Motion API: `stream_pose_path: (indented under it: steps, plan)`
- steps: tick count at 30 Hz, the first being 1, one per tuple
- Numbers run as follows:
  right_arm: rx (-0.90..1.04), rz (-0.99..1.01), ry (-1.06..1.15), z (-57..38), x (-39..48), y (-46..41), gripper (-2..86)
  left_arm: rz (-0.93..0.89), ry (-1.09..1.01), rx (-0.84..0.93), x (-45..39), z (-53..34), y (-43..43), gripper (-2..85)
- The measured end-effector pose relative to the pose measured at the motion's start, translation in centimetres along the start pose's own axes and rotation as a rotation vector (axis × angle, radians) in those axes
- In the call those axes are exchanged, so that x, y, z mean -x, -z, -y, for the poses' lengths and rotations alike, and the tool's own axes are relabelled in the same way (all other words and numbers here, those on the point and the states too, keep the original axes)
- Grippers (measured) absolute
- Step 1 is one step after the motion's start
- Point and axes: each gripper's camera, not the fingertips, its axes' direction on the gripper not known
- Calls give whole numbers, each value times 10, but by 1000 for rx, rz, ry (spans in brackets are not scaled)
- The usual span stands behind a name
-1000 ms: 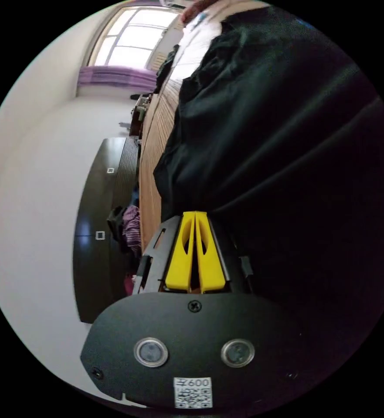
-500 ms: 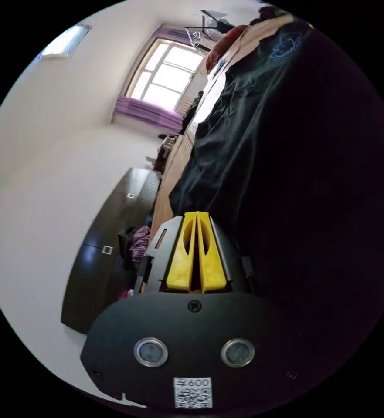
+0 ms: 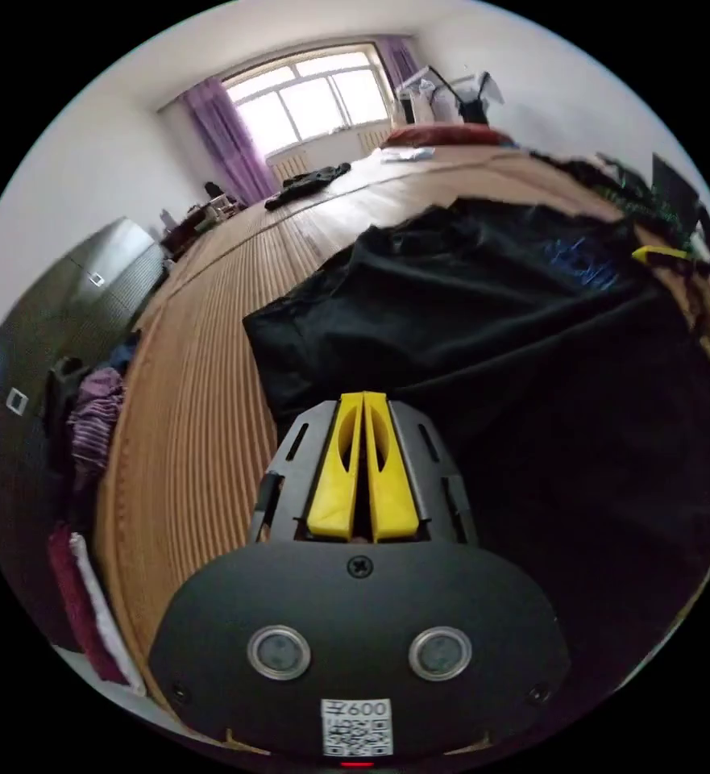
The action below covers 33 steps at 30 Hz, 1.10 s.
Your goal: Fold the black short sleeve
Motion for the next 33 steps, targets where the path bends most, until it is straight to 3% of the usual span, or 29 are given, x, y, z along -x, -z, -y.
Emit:
stream_pose_path:
  steps: [2, 4, 5, 7, 8, 10, 11, 14, 15, 17, 18, 21, 22, 23, 26, 31, 33]
  plan:
    - [-469, -242, -24, -47, 34, 95, -9, -78, 255, -410, 53, -57, 71, 5]
    - [-551, -173, 39, -67, 44, 149, -9, -187, 439, -586, 85, -102, 111, 4]
    - [-469, -75, 94, -68, 49, 178, -9, -330, 378, -623, 94, -122, 132, 4]
    - [-266, 11, 138, -69, 65, 212, -9, -499, 185, -545, 84, -143, 158, 4]
    - [-96, 46, 172, -75, 81, 231, -9, -546, 73, -398, 62, -155, 171, 4]
    - [151, 165, 153, -91, 101, 253, -9, -514, -136, -113, 6, -178, 179, 5]
    - [152, 276, 71, -104, 108, 277, -9, -417, -214, 11, -32, -198, 180, 6]
    - [-35, 327, -139, -137, 116, 301, -9, -337, -166, 32, -73, -236, 175, 7]
    - [-3, 317, -150, -136, 118, 290, -9, -330, -158, 47, -75, -238, 168, 7]
    - [286, 193, -76, -125, 133, 222, -8, -164, -157, 169, -80, -237, 130, 7]
    - [352, 155, -37, -123, 140, 204, -8, -151, -156, 139, -78, -237, 127, 7]
    - [295, 80, 118, -95, 160, 155, -8, -1, -282, 130, -81, -221, 94, 8]
    - [315, 64, 136, -74, 161, 132, -8, 125, -373, 163, -85, -212, 72, 8]
    - [464, 74, 60, -52, 153, 104, -8, 177, -417, 184, -81, -201, 51, 8]
    - [576, 212, -49, -20, 132, 89, -8, 126, -395, 254, -46, -163, 6, 7]
    - [418, 306, -159, -45, 118, 102, -9, -98, -53, 311, 22, -146, -30, 7]
    - [385, 343, -200, -56, 116, 112, -9, -124, -83, 287, 28, -165, -29, 8]
